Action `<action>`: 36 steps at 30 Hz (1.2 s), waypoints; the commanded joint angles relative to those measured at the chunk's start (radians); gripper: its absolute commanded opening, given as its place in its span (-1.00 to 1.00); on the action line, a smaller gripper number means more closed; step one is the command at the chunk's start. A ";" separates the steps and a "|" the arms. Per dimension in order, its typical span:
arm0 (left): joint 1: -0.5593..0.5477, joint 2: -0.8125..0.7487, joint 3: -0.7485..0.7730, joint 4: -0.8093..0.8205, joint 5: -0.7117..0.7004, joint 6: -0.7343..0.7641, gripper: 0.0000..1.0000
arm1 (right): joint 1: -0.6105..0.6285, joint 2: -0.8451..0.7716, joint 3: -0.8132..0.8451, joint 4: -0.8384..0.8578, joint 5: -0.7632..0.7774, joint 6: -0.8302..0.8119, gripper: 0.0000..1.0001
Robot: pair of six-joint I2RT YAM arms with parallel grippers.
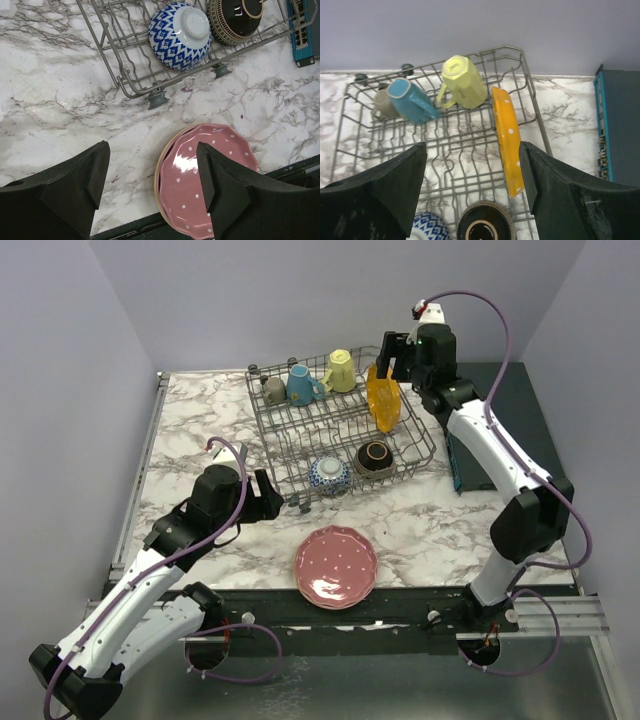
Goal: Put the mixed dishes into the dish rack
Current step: Insert the plate into the dish rack.
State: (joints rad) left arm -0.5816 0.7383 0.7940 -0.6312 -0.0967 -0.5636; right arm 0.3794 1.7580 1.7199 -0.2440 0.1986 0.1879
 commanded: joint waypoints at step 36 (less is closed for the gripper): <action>-0.013 0.168 -0.062 0.000 0.325 -0.244 0.33 | -0.002 -0.599 -0.703 -0.255 -0.625 0.189 0.48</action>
State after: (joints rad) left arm -0.5827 0.9009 0.7803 -0.6270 0.1646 -0.7387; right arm 0.3794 1.2022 1.0813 -0.4690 -0.3275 0.3496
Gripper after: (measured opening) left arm 0.679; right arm 0.760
